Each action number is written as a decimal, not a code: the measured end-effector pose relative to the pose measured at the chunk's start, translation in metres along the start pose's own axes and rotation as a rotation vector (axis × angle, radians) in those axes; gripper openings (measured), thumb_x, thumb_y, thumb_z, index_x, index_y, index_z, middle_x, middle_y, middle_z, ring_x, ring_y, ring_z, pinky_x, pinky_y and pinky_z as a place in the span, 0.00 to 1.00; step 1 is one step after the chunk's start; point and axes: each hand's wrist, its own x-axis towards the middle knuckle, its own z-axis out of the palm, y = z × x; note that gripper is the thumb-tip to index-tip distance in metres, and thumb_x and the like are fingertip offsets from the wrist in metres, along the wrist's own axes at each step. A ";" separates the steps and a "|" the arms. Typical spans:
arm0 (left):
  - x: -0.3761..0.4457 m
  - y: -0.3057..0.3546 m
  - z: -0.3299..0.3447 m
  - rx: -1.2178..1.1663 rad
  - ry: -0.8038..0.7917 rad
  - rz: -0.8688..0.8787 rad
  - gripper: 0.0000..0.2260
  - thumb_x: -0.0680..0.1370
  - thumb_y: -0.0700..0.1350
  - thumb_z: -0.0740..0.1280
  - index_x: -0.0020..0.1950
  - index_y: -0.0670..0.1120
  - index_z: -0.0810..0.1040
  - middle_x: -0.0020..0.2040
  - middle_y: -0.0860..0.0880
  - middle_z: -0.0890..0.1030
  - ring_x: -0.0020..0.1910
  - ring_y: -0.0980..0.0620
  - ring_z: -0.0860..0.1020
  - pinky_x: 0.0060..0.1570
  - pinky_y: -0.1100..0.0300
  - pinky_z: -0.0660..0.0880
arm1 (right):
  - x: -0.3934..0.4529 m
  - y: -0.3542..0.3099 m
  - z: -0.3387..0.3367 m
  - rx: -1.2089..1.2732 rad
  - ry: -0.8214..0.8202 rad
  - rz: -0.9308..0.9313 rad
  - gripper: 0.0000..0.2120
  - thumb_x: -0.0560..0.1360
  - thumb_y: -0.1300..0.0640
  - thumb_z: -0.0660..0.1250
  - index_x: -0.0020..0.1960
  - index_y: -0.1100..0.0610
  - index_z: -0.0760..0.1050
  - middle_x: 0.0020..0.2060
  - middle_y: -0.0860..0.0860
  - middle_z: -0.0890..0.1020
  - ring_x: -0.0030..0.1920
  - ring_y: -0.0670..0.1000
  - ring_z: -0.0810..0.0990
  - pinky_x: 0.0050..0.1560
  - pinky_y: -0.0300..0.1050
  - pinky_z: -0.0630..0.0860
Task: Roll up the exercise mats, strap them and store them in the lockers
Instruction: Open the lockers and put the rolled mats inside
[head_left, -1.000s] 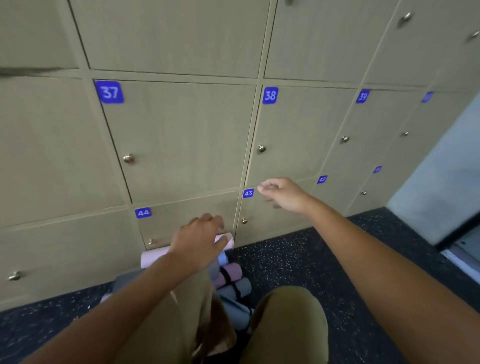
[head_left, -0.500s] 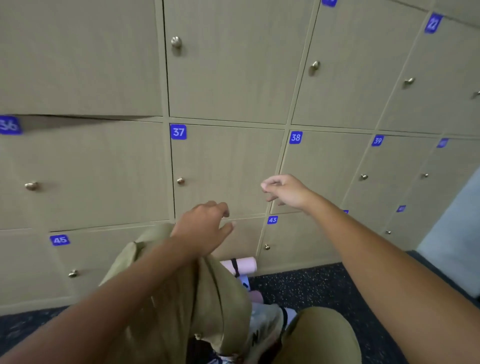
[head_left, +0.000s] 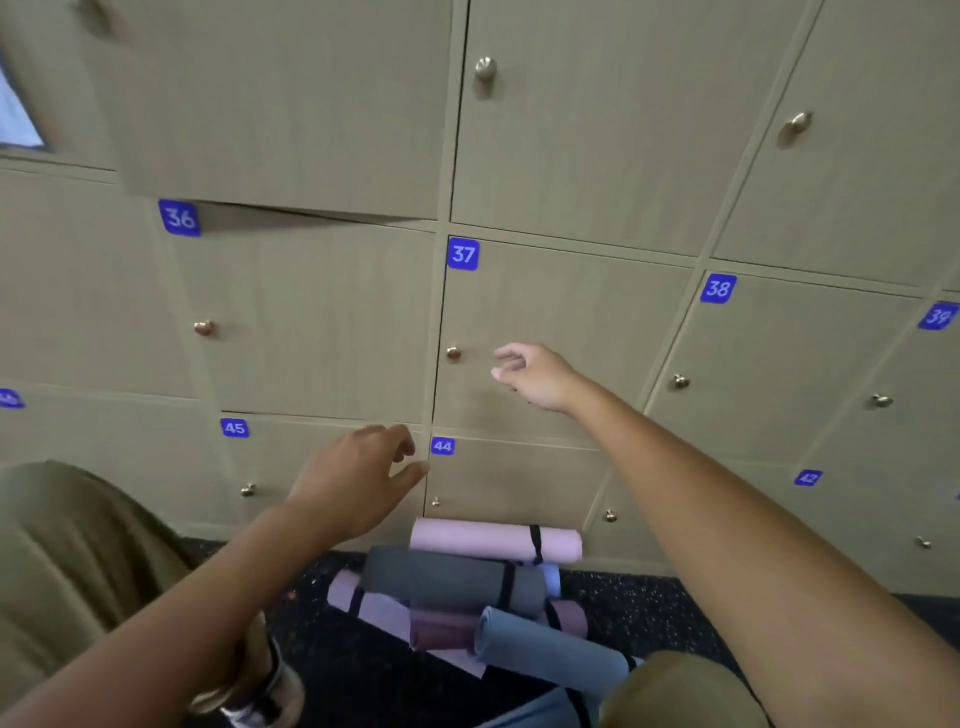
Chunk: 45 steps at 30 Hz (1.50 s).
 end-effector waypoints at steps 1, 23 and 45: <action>-0.003 -0.011 -0.001 -0.006 -0.001 -0.029 0.15 0.82 0.60 0.64 0.61 0.52 0.77 0.58 0.54 0.81 0.54 0.51 0.79 0.55 0.53 0.77 | 0.012 -0.005 0.009 -0.028 -0.008 -0.009 0.20 0.80 0.52 0.69 0.71 0.52 0.74 0.64 0.54 0.80 0.56 0.50 0.79 0.50 0.39 0.72; -0.003 -0.151 0.057 -0.207 -0.110 -0.249 0.11 0.83 0.58 0.61 0.58 0.54 0.76 0.54 0.55 0.80 0.50 0.51 0.78 0.48 0.56 0.75 | 0.159 0.007 0.122 -0.406 0.178 0.101 0.25 0.74 0.55 0.74 0.69 0.52 0.74 0.66 0.54 0.74 0.65 0.56 0.76 0.63 0.45 0.71; 0.012 -0.099 0.182 -0.104 -0.499 -0.226 0.17 0.83 0.57 0.59 0.63 0.49 0.78 0.61 0.44 0.81 0.60 0.41 0.79 0.54 0.53 0.74 | -0.103 0.077 0.106 -0.336 0.749 0.079 0.24 0.67 0.35 0.76 0.43 0.54 0.73 0.38 0.43 0.77 0.37 0.49 0.77 0.37 0.46 0.71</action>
